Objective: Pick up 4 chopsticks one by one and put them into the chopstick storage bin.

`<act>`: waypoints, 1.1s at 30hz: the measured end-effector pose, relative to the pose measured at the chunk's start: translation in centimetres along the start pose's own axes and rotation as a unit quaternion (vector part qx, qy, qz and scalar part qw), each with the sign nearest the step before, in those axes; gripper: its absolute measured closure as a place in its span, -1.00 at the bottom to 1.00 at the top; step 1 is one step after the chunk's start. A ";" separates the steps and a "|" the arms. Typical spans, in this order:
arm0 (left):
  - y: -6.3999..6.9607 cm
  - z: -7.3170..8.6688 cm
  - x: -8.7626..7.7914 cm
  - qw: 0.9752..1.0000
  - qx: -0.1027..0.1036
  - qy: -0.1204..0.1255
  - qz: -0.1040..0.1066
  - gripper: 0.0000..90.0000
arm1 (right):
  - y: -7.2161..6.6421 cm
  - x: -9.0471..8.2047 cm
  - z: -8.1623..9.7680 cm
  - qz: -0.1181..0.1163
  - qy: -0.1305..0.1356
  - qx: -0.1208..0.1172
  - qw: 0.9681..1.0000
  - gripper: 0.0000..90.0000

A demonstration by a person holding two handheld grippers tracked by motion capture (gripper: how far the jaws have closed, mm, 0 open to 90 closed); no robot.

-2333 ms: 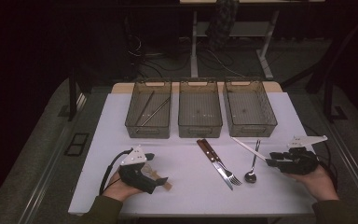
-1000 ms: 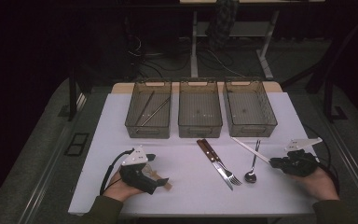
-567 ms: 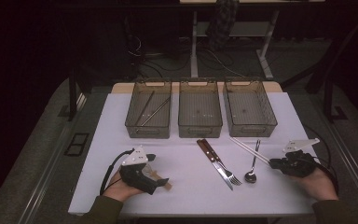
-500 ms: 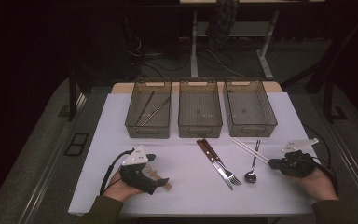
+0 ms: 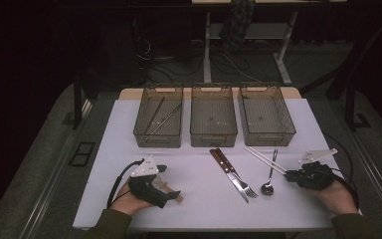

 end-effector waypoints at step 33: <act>0.1 0.1 0.1 1.000 0.004 -0.003 0.005 -1.00 | -0.1 0.0 0.1 -0.001 0.010 0.007 1.000 0.87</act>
Point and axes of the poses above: each handheld gripper's, and its own axes: x roughly forward along the jaws, z roughly out of its underside, y roughly to its right, the point moved 9 cm from there along x, roughly forward along the jaws, and after that the axes turned 11 degrees about -x, right-handed, at the moved point
